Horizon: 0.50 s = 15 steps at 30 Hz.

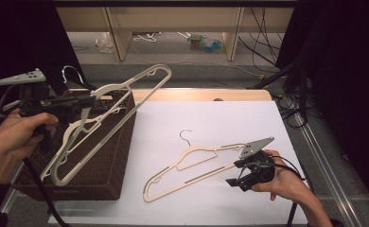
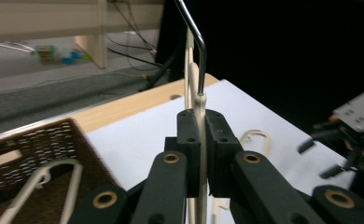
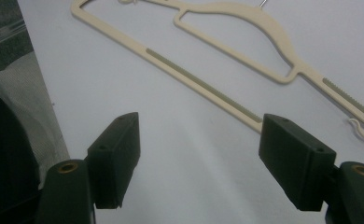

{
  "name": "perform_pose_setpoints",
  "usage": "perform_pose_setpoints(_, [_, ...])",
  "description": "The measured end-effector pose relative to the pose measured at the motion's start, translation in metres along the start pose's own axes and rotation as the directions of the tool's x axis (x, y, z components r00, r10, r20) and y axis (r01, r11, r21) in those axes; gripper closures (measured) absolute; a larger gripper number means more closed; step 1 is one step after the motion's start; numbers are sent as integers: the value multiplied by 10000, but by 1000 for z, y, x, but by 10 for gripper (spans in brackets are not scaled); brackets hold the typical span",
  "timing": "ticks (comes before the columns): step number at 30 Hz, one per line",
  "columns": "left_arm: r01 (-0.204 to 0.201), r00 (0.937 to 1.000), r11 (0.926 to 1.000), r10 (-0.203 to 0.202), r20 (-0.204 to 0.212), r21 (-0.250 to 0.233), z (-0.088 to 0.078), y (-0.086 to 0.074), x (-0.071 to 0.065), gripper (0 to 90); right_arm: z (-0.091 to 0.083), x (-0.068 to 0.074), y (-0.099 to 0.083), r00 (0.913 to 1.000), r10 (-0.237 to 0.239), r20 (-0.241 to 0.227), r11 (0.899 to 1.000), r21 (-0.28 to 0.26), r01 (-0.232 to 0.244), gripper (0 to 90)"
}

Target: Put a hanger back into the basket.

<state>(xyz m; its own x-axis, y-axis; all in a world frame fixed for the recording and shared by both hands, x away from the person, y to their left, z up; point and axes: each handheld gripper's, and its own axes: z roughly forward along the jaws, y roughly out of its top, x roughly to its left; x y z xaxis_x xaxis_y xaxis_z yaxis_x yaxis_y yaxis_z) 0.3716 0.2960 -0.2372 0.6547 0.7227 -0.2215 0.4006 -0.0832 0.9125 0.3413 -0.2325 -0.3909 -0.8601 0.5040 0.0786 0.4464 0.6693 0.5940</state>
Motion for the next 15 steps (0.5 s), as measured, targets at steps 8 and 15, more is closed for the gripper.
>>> perform_pose_setpoints(8, [458, 9941, 9989, -452, -991, 39, -19, -11, 53, 857, 1, 1, -4, 10000, -20, -58, 9999, 165, 21, 304])
perform_pose_setpoints(15, [501, 9936, 9984, -472, -1029, 264, -21, -20, 77, 857, 5, 1, -7, 9999, -28, -171, 9994, 330, 34, 304])
